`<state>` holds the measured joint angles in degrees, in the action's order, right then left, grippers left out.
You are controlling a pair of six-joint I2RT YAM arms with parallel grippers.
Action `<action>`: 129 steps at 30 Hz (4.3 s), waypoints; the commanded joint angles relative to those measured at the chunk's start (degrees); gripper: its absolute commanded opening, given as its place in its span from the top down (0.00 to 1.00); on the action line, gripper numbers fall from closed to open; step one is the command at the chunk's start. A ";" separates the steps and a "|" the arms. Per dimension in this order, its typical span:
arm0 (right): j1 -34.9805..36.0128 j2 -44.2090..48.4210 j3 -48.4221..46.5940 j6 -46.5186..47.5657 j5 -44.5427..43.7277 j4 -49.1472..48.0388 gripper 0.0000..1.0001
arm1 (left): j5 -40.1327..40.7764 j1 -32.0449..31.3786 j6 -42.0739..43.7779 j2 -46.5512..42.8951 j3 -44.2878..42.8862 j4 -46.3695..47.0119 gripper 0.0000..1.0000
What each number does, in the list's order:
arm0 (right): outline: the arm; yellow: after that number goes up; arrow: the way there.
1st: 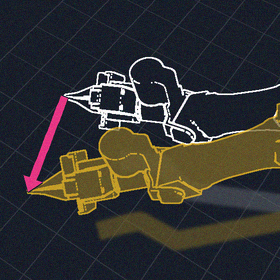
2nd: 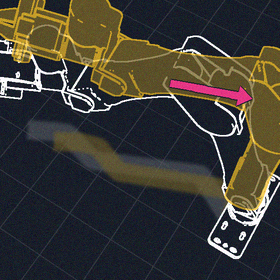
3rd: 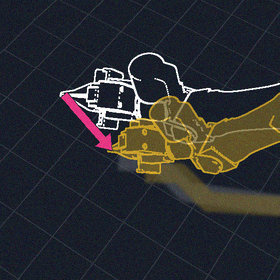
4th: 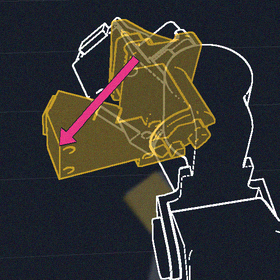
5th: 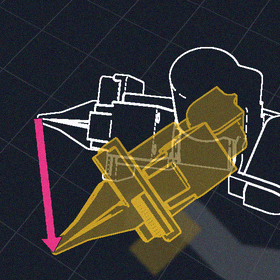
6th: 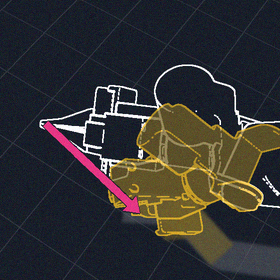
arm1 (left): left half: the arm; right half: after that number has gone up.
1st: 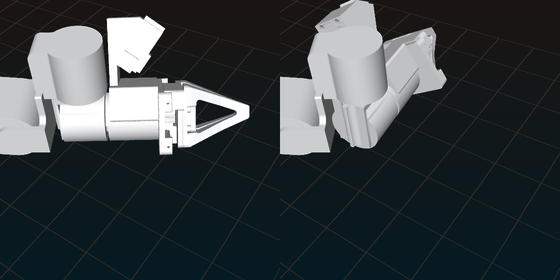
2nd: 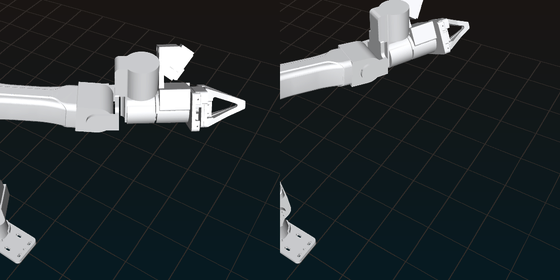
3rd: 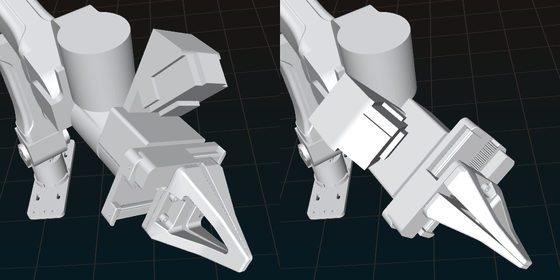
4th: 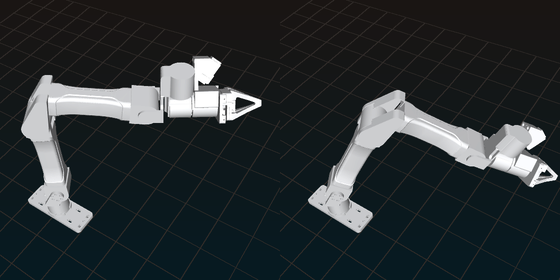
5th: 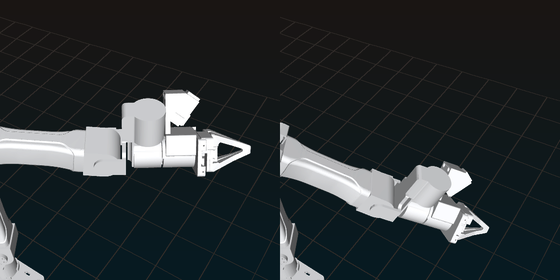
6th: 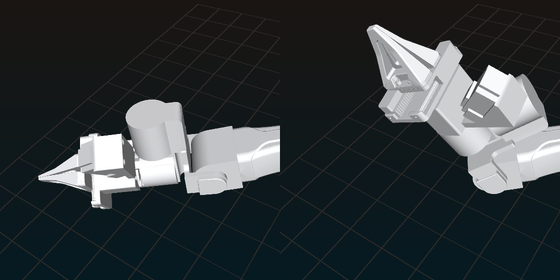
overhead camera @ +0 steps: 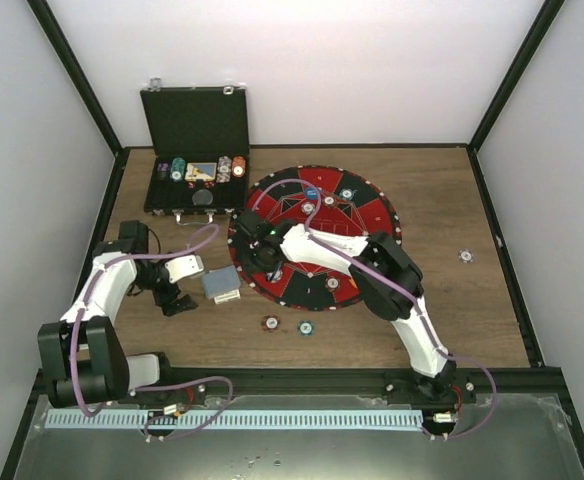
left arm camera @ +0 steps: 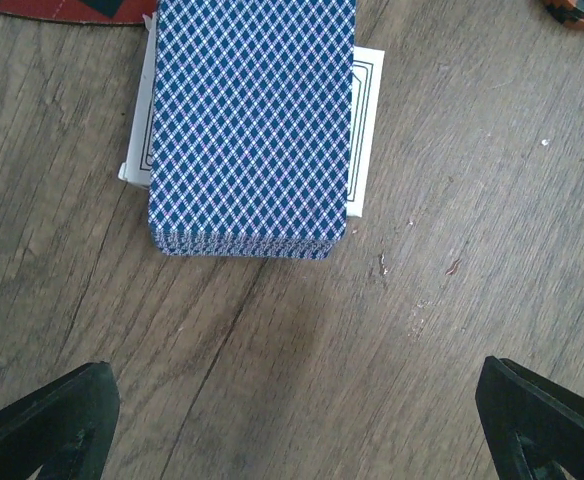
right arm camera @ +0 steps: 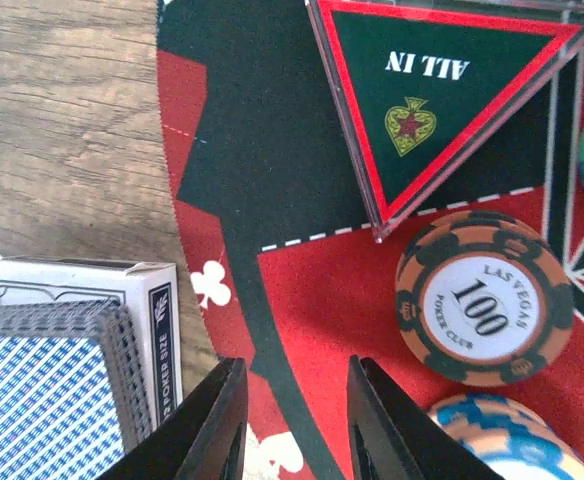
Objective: Distribute texas hold em gaming equipment
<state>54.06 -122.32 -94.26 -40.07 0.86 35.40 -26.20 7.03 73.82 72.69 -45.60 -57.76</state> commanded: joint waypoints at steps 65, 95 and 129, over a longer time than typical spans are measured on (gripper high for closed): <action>-0.45 15.73 10.15 -2.73 0.03 0.39 0.27 | 5.65 -7.92 -7.79 4.70 5.28 17.12 0.00; -0.45 19.77 13.32 -2.90 -1.02 0.80 0.29 | 10.22 -11.32 -12.01 12.96 4.53 20.64 0.00; -1.24 21.86 19.75 -3.42 1.59 -2.14 0.35 | 11.86 -12.66 -5.76 15.47 5.33 20.93 0.04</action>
<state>53.06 -102.48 -75.00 -42.72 1.98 33.98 -16.16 -4.93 65.32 86.26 -41.85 -35.64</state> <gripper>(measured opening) 0.655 0.969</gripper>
